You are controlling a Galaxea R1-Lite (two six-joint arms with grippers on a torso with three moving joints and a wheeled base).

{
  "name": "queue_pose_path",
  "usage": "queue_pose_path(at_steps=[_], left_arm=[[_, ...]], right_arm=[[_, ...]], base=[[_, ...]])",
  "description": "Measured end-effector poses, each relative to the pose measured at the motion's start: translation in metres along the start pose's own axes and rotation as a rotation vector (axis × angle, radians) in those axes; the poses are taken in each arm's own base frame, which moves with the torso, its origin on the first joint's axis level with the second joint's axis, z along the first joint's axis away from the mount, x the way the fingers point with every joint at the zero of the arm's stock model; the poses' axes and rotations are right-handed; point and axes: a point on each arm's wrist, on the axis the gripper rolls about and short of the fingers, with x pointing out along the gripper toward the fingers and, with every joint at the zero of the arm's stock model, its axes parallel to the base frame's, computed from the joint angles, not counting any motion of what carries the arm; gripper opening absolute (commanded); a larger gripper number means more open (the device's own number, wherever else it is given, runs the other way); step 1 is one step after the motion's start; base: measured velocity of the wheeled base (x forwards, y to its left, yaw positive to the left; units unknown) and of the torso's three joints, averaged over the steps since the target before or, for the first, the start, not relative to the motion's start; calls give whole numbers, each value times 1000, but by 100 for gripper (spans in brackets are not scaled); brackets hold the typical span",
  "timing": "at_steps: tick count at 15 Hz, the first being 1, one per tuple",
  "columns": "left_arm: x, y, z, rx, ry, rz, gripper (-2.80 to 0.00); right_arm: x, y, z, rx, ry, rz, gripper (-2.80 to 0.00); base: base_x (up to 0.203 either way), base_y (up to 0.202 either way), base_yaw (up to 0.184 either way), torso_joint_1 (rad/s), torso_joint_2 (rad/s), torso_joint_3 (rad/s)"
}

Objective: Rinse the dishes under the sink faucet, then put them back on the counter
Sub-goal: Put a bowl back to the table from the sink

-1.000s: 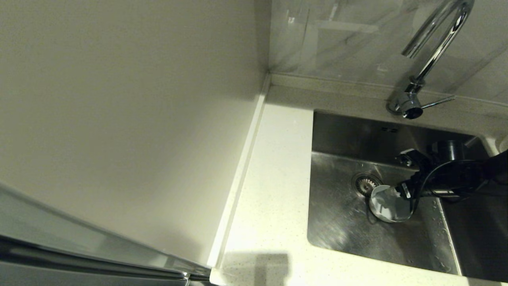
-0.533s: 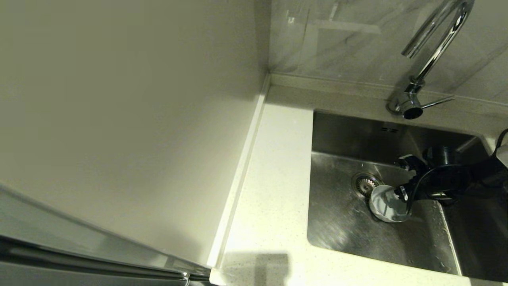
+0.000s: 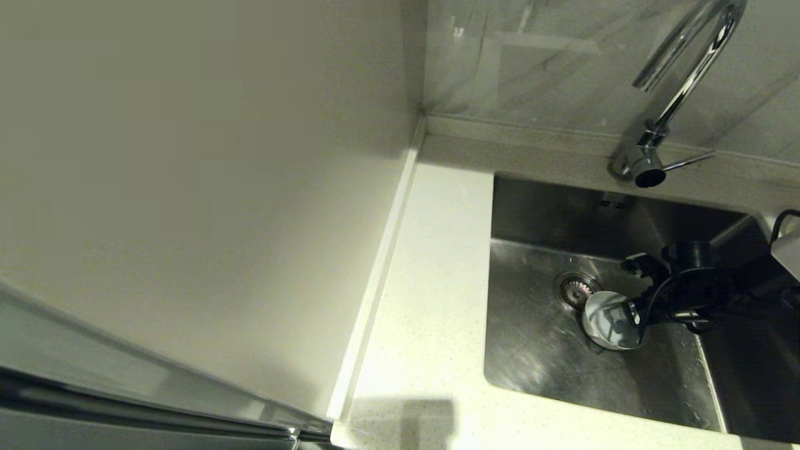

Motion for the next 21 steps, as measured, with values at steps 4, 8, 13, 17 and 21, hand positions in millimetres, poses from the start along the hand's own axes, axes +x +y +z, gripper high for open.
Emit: queue_pose_path(at_steps=[4,8,13,17,21], left_arm=[[0,0,0,0,0,-1,-280],[0,0,0,0,0,0,-280],[0,0,0,0,0,0,-280],[0,0,0,0,0,0,-280],[0,0,0,0,0,-2,-280]], right_arm=[[-9,-2,5,1,-19,-9,-280],[-21,-6,12,47,-47,-22,-280],[-43,-10,19,84,-81,-45,-280],[-87,-17,17,105,-115,-74,-280],[-166,-37,11,128,-218,-177,-280]], base=[[0,0,0,0,0,0],[0,0,0,0,0,0],[0,0,0,0,0,0],[0,0,0,0,0,0],[0,0,0,0,0,0]])
